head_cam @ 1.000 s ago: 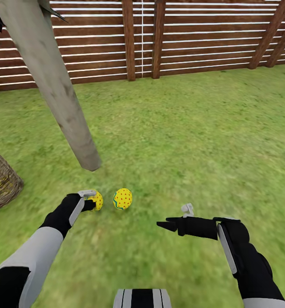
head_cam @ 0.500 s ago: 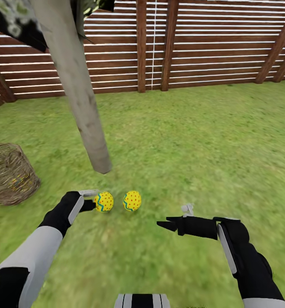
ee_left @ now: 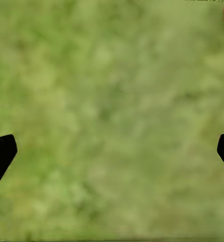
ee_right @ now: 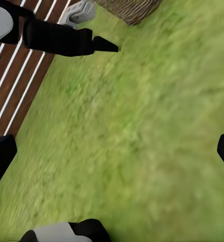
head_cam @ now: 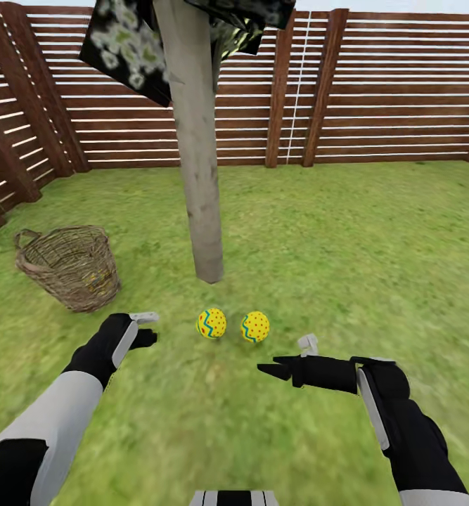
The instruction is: Take the three Easter eggs out of the wicker basket on the lawn in the garden, then place them on the lawn next to a single tree (choose any tree) so that all three eggs are next to the same tree and none are left in the basket.
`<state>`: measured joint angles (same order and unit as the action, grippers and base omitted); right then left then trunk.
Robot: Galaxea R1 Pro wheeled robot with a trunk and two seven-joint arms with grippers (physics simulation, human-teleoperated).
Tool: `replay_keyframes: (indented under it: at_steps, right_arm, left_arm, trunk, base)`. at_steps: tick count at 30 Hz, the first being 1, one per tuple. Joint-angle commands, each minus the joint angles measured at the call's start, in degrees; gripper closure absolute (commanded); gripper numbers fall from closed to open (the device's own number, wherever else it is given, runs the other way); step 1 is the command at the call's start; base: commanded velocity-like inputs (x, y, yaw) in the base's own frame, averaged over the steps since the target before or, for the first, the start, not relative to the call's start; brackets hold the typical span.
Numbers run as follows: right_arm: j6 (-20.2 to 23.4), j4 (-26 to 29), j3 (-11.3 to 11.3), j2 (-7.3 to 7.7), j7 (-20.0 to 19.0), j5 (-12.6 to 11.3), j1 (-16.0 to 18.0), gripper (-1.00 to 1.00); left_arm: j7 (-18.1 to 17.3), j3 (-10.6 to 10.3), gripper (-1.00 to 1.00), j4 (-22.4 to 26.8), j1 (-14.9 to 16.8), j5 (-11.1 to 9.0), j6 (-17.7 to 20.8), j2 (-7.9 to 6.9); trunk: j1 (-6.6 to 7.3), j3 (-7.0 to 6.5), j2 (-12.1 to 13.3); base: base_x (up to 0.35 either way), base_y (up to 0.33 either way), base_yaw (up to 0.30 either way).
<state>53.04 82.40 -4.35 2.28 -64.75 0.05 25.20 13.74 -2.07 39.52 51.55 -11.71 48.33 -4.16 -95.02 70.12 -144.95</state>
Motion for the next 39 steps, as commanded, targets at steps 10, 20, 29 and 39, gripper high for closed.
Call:
replay_keyframes:
  at_steps: [10, 20, 29, 39]
  right_arm:
    - [0.4, 0.04, 0.04, 0.0, -0.2, 0.08, 0.02, -1.0]
    - [0.4, 0.04, 0.19, 0.0, -0.2, 0.11, 0.02, -1.0]
    - [0.4, 0.04, 0.27, 0.0, -0.2, 0.12, 0.02, -1.0]
    - [0.4, 0.04, 0.31, 0.0, -0.2, 0.12, 0.02, -1.0]
  left_arm:
    - [0.46, -0.17, -1.0, 0.66, 0.02, -0.6, 0.79, -0.06]
    - [0.49, -0.17, -1.0, 1.1, -0.01, -0.65, 1.99, -0.05]
    - [0.49, -0.13, -1.0, 1.17, -0.05, -0.68, 2.11, -0.02]
    - [0.41, -0.09, -1.0, 1.17, -0.04, -0.68, 2.13, -0.03]
  trunk:
    - [0.28, -2.18, 0.12]
    - [0.53, -4.39, 0.25]
    - [0.77, -6.38, 0.37]
    - [1.02, -8.6, 0.51]
  base:
    - [-0.091, 0.074, 0.29]
    - [-0.119, 0.089, 0.29]
    - [-0.008, 0.135, 0.29]
    - [-0.001, 0.263, 0.29]
